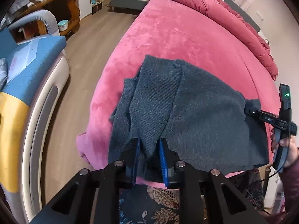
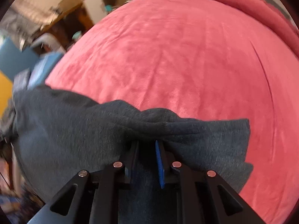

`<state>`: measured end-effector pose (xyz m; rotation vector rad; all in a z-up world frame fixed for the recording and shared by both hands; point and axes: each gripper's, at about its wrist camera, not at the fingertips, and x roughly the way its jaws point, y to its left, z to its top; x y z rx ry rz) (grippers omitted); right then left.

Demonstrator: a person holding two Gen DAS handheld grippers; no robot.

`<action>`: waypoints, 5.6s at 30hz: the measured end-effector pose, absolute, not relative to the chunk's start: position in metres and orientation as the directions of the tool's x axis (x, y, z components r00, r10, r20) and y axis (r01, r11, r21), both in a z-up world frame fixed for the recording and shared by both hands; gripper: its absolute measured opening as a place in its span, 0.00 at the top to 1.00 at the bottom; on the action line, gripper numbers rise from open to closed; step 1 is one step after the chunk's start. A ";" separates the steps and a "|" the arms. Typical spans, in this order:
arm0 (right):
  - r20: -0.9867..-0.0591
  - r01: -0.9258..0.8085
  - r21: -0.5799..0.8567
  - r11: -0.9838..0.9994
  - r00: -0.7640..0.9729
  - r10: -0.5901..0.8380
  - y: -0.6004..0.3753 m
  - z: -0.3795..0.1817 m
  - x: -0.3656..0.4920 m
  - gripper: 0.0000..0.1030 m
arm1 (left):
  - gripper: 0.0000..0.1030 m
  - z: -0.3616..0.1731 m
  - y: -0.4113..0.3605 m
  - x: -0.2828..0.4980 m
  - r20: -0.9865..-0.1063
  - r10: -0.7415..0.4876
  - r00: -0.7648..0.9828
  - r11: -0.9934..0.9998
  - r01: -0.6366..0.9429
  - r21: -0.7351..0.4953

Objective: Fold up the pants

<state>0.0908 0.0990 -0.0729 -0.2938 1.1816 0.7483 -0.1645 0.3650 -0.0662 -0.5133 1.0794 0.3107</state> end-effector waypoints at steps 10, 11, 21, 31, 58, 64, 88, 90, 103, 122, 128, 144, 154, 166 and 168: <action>-0.823 -0.481 0.429 0.765 0.141 0.551 -0.012 -0.040 0.067 0.56 | 0.35 -0.030 0.345 -0.172 -0.857 0.088 0.508 0.887 -0.431 -0.164; -0.817 -0.454 0.447 0.770 0.143 0.559 -0.023 -0.042 0.067 0.56 | 0.31 -0.030 0.344 -0.170 -0.857 0.099 0.505 0.888 -0.433 -0.153; -0.779 -0.242 0.571 0.785 0.141 0.610 -0.079 -0.080 0.078 0.41 | 0.00 -0.039 0.344 -0.167 -0.851 0.167 0.498 0.897 -0.434 -0.078; -0.757 -0.249 0.614 0.749 0.085 0.648 -0.047 -0.106 0.094 0.36 | 0.00 -0.087 0.374 -0.159 -0.864 0.086 0.496 0.859 -0.476 -0.188; -0.729 -0.321 0.650 0.689 -0.008 0.684 -0.008 -0.125 0.092 0.65 | 0.17 -0.119 0.367 -0.129 -0.823 -0.167 0.543 0.827 -0.377 -0.417; -0.768 -0.357 0.580 0.732 0.059 0.638 -0.006 -0.108 0.077 0.77 | 0.61 -0.103 0.365 -0.134 -0.795 -0.172 0.582 0.822 -0.360 -0.441; -0.685 -0.531 0.478 0.700 0.274 0.676 -0.012 0.030 0.103 0.80 | 0.66 0.012 0.362 -0.055 -0.609 -0.237 0.757 0.848 -0.145 -0.510; -0.685 -0.535 0.462 0.707 0.291 0.668 -0.010 0.037 0.116 0.80 | 0.66 0.014 0.363 -0.034 -0.613 -0.235 0.754 0.854 -0.141 -0.501; -0.714 -0.485 0.414 0.771 0.353 0.605 0.015 0.041 0.230 0.80 | 0.66 0.001 0.384 0.092 -0.647 -0.199 0.736 0.872 -0.168 -0.459; -0.794 -0.294 0.458 0.839 0.289 0.535 0.028 -0.079 0.318 0.77 | 0.56 -0.095 0.389 0.133 -0.756 -0.008 0.655 0.889 -0.341 -0.305; -0.798 -0.268 0.459 0.847 0.296 0.525 0.023 -0.071 0.320 0.66 | 0.35 -0.097 0.389 0.128 -0.762 0.034 0.647 0.882 -0.378 -0.282; -0.748 -0.335 0.250 0.908 0.529 0.401 0.023 -0.016 0.241 0.60 | 0.19 -0.059 0.373 0.084 -0.692 0.318 0.648 0.861 -0.503 -0.075; -0.814 -0.265 0.120 0.957 0.525 0.248 0.020 -0.059 0.255 0.56 | 0.16 -0.089 0.368 0.126 -0.795 0.300 0.526 0.862 -0.507 -0.010; -0.806 -0.206 0.174 0.963 0.532 0.260 -0.002 -0.047 0.256 0.32 | 0.12 -0.082 0.369 0.113 -0.767 0.346 0.541 0.835 -0.551 -0.011; -0.787 -0.217 0.157 0.963 0.562 0.255 -0.003 -0.037 0.246 0.32 | 0.12 -0.075 0.370 0.107 -0.751 0.356 0.556 0.830 -0.558 -0.020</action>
